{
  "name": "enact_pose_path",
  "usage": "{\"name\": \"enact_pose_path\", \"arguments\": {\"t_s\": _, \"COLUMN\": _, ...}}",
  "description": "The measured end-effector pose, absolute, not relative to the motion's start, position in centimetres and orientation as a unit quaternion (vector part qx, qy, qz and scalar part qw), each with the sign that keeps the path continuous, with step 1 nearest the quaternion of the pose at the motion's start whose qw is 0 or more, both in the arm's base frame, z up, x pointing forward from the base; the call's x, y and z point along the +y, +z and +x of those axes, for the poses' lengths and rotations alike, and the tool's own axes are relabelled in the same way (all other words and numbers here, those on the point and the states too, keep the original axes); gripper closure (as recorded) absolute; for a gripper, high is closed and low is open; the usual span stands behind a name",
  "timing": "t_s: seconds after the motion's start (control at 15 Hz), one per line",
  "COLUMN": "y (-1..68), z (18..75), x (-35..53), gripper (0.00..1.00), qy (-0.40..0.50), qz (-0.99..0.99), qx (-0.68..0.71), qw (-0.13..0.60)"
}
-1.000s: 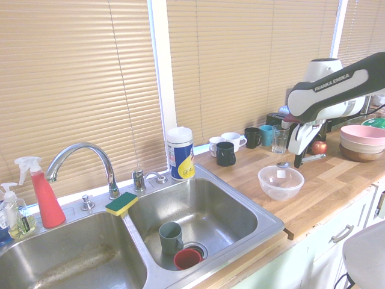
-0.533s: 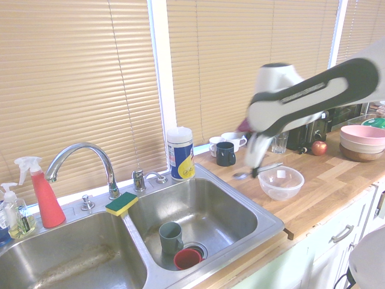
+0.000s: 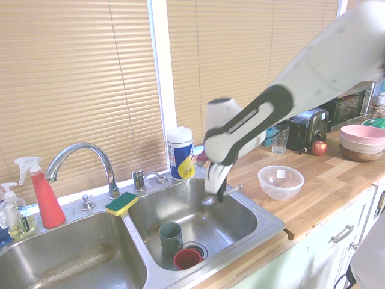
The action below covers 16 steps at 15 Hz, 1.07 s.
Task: Put the spoon into the sink
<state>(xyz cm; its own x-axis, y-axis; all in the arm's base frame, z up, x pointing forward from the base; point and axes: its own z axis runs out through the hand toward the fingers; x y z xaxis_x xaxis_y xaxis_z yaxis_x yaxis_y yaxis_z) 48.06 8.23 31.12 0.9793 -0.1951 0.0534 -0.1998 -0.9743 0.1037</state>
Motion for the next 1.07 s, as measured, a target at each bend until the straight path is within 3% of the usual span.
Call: {"name": "enact_pose_path", "arguments": {"t_s": 1.07, "y": 16.7, "z": 54.7, "x": 11.7, "gripper": 1.0, "qy": -0.077, "qz": 0.978, "qx": -0.126, "qw": 0.146}}
